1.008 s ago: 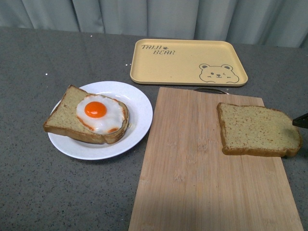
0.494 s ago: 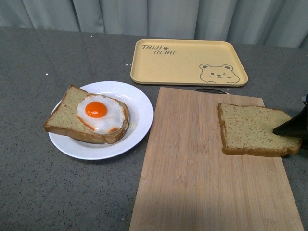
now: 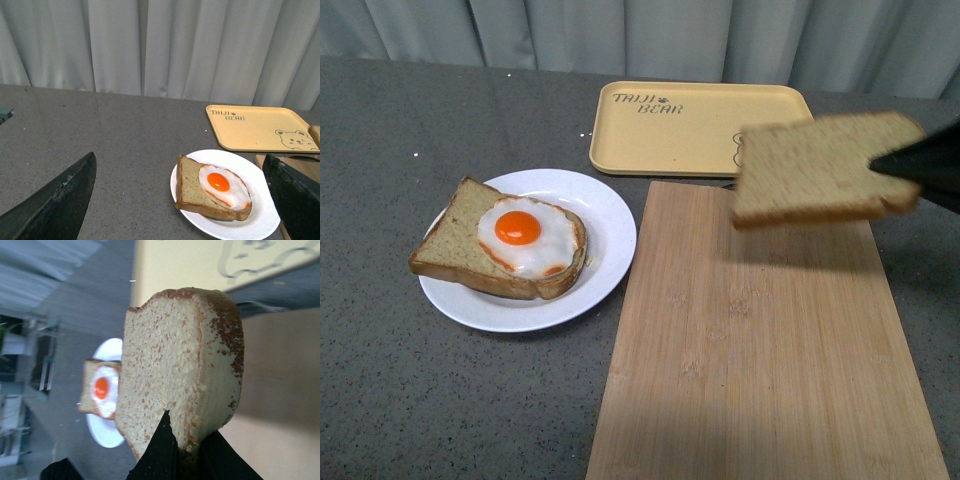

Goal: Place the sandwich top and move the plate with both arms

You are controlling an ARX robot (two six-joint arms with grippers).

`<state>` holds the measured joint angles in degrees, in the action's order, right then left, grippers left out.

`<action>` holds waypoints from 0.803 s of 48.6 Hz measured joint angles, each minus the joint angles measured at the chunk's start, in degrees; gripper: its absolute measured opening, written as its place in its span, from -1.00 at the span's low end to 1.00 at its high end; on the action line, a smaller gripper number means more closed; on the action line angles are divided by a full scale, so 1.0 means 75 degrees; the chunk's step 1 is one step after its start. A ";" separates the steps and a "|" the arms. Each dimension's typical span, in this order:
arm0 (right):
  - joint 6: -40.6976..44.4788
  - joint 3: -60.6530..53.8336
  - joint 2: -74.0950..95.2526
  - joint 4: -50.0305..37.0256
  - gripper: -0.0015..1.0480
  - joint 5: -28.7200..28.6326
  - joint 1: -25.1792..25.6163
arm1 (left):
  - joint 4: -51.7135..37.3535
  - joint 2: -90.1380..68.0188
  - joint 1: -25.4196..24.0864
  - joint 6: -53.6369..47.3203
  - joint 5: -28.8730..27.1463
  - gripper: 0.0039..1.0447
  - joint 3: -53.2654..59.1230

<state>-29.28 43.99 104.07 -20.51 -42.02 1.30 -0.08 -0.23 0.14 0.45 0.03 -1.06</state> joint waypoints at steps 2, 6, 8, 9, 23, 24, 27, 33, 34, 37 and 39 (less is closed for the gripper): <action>-0.0484 -0.0009 0.0020 -0.0600 -0.94 -0.0035 -0.0443 | 0.0000 0.0000 0.0000 0.0000 -0.0003 0.88 0.0000; -0.1507 0.0082 0.0463 -0.1475 -0.94 0.0055 -0.1271 | 0.0000 0.0000 0.0000 0.0000 -0.0006 0.88 0.0000; -0.1950 0.0178 0.0790 -0.1845 -0.94 0.0114 -0.1620 | 0.0000 0.0000 0.0000 0.0000 -0.0009 0.88 0.0000; -0.2162 0.0265 0.1003 -0.2040 -0.94 0.0181 -0.1818 | 0.0000 0.0000 0.0000 0.0000 -0.0006 0.88 0.0000; -0.3791 0.1679 0.2687 -0.2521 -0.94 0.0554 -0.3133 | 0.0000 0.0000 0.0000 0.0000 -0.0006 0.88 0.0000; -0.3821 0.1827 0.2818 -0.2410 -0.94 0.0565 -0.3217 | 0.0000 0.0000 0.0000 0.0000 -0.0006 0.88 0.0000; -0.3963 0.2107 0.3086 -0.2320 -0.94 0.0562 -0.3416 | 0.0000 0.0000 0.0000 0.0000 -0.0003 0.88 0.0000; -0.4138 0.2422 0.3378 -0.2317 -0.94 0.0624 -0.3617 | 0.0000 0.0000 0.0000 0.0000 -0.0006 0.88 0.0000; -0.4153 0.2489 0.3430 -0.2296 -0.94 0.0664 -0.3646 | 0.0000 0.0000 0.0000 0.0000 -0.0006 0.88 0.0000; -0.4255 0.2643 0.3544 -0.2358 -0.94 0.0708 -0.3707 | 0.0000 0.0000 0.0000 0.0000 -0.0006 0.88 0.0000; -0.4290 0.2736 0.3608 -0.2369 -0.94 0.0697 -0.3736 | 0.0000 0.0000 0.0000 0.0000 -0.0006 0.88 0.0000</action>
<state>-61.45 64.51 131.13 -38.28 -36.80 -26.72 -0.08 -0.23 0.14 0.45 -0.01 -1.06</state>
